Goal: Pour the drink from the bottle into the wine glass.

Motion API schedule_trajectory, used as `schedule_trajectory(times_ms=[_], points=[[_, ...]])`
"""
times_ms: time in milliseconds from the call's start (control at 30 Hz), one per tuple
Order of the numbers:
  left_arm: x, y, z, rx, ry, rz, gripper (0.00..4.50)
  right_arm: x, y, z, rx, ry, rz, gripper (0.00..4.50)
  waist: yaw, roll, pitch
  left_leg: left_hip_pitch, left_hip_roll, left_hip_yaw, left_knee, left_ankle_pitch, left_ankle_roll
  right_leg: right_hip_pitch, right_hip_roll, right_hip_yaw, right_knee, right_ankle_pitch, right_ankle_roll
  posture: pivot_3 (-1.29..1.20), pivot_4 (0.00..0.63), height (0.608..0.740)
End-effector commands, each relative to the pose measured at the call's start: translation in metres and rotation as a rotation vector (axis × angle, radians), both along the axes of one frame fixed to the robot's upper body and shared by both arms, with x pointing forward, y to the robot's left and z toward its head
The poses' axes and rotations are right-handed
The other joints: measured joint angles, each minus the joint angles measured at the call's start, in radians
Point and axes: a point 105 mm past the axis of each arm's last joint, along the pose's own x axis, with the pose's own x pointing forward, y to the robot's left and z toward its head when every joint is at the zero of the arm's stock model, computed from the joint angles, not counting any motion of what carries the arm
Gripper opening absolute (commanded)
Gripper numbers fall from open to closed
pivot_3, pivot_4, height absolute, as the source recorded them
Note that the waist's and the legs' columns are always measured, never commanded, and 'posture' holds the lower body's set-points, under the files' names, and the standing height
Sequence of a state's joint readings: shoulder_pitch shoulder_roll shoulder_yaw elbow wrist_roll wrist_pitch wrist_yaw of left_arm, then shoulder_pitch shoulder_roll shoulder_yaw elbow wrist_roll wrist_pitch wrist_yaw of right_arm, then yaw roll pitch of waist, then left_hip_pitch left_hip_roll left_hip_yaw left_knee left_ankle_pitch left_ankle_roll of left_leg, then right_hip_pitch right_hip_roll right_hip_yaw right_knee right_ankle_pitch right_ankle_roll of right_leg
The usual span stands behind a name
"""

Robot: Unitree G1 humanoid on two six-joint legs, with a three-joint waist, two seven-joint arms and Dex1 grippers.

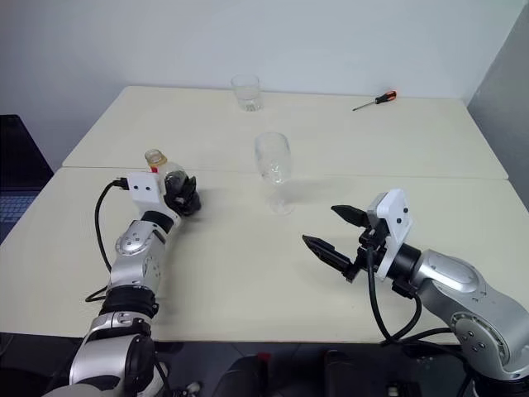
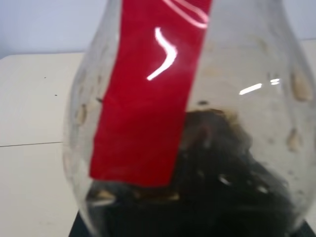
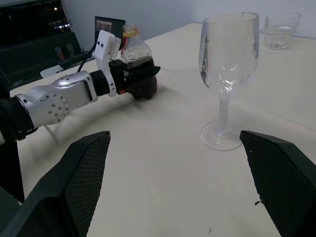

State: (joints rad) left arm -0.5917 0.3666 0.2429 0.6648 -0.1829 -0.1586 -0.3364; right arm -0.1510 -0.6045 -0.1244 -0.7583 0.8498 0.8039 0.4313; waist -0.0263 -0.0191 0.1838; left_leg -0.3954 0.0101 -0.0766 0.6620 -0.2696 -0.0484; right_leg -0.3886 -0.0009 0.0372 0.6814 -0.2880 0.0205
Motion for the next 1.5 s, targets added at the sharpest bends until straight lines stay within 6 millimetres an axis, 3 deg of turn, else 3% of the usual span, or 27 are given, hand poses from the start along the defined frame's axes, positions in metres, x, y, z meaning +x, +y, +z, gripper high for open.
schedule_trajectory(times_ms=[33, 133, 267, 567, 767, 967, 1500], points=[[0.000, 0.002, 0.022, 0.033, -0.075, -0.010, 1.50, -0.001, 0.001, 0.010, 0.008, -0.045, 0.008, 4.50, 0.000, 0.000, 0.000, 0.000, 0.000, 0.000, 0.000, 0.000, 0.000, 0.000, 0.000, 0.000, 0.000, 0.000, 0.000, 0.00, 0.150, 0.740], [0.000, 0.000, 0.027, 0.084, -0.065, -0.040, 1.41, 0.001, 0.002, 0.012, 0.006, -0.055, 0.016, 4.50, 0.000, 0.000, 0.000, 0.000, 0.000, 0.000, 0.000, 0.000, 0.000, 0.000, 0.000, 0.000, 0.000, 0.000, 0.000, 0.00, 0.150, 0.740], [0.006, -0.005, 0.054, 0.197, -0.072, -0.108, 1.40, 0.008, 0.006, 0.020, 0.005, -0.080, 0.037, 4.50, -0.001, 0.000, 0.000, 0.000, 0.000, 0.000, 0.000, 0.000, 0.000, -0.001, 0.000, 0.000, 0.000, 0.000, 0.000, 0.00, 0.150, 0.740], [0.026, -0.052, 0.110, 0.405, -0.132, -0.351, 1.40, 0.026, 0.025, 0.034, 0.011, -0.119, 0.104, 4.50, 0.002, -0.001, 0.000, -0.003, -0.002, 0.000, 0.001, 0.000, 0.000, -0.001, 0.000, -0.004, 0.000, 0.000, 0.000, 0.00, 0.150, 0.740], [0.030, -0.072, 0.121, 0.608, -0.152, -0.479, 1.40, 0.046, 0.033, 0.043, 0.029, -0.159, 0.093, 4.50, -0.007, -0.001, 0.001, -0.003, -0.003, 0.002, 0.000, 0.000, 0.000, -0.005, 0.002, -0.003, 0.001, 0.000, 0.000, 0.00, 0.150, 0.740], [0.032, -0.078, 0.137, 0.743, -0.175, -0.516, 1.40, 0.062, 0.038, 0.056, 0.045, -0.209, 0.059, 4.50, -0.007, -0.001, 0.001, -0.011, -0.003, 0.006, 0.001, 0.000, 0.000, -0.018, 0.003, 0.001, 0.009, 0.000, 0.000, 0.00, 0.150, 0.740], [0.035, -0.074, 0.161, 1.157, -0.245, -0.414, 1.40, 0.067, 0.043, 0.056, 0.064, -0.258, 0.033, 4.50, -0.006, -0.001, 0.001, -0.011, -0.003, 0.007, 0.002, 0.000, 0.001, -0.019, 0.002, 0.002, 0.011, 0.000, 0.000, 0.00, 0.150, 0.740]])
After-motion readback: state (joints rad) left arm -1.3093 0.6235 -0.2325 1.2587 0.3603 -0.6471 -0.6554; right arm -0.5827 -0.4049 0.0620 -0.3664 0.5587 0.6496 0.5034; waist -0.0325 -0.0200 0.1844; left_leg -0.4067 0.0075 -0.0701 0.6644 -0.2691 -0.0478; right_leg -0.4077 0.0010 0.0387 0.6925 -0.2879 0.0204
